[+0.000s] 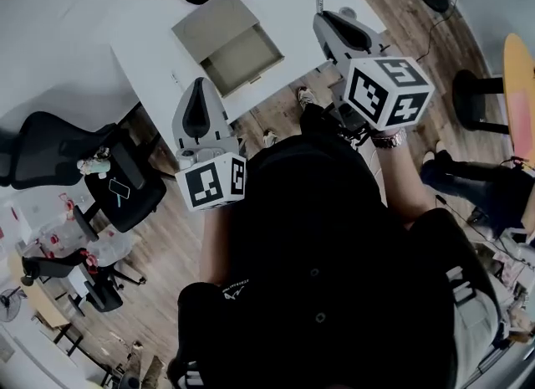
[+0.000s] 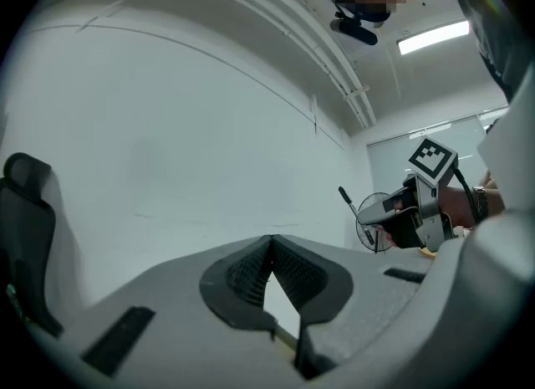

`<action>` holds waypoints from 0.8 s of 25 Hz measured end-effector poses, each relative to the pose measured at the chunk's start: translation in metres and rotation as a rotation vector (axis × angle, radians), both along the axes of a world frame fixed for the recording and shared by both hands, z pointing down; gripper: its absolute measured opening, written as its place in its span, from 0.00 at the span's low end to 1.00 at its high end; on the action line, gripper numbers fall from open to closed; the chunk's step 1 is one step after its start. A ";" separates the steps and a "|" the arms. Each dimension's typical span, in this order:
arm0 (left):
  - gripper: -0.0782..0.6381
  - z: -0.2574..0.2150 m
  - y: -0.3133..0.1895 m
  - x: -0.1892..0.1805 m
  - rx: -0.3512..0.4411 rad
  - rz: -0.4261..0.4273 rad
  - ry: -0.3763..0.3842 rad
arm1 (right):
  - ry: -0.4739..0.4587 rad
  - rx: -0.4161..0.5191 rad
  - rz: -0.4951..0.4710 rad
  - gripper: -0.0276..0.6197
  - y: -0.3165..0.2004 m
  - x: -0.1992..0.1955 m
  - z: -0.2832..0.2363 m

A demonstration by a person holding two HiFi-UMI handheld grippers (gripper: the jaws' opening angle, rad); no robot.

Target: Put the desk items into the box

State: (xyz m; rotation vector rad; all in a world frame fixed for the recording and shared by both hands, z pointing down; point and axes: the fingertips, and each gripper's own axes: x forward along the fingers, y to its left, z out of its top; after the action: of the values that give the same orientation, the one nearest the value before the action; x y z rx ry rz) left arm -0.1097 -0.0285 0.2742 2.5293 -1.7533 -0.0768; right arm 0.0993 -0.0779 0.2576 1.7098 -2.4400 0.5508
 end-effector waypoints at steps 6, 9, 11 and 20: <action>0.12 0.000 0.003 -0.001 0.008 0.010 -0.009 | -0.002 0.001 -0.003 0.10 0.004 -0.004 0.002; 0.12 -0.001 0.001 -0.002 0.011 0.008 -0.008 | 0.004 -0.003 -0.010 0.10 0.001 -0.008 0.002; 0.12 -0.002 -0.002 -0.003 0.010 0.005 -0.007 | 0.010 -0.005 -0.018 0.10 -0.003 -0.010 0.001; 0.12 0.005 -0.015 -0.015 -0.013 -0.048 -0.003 | 0.030 -0.042 -0.101 0.10 -0.024 -0.031 0.013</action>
State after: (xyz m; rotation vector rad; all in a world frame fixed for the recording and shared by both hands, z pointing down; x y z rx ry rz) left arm -0.1246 -0.0439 0.2794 2.4800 -1.8090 -0.0642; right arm 0.0684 -0.1021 0.2705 1.5572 -2.4597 0.5564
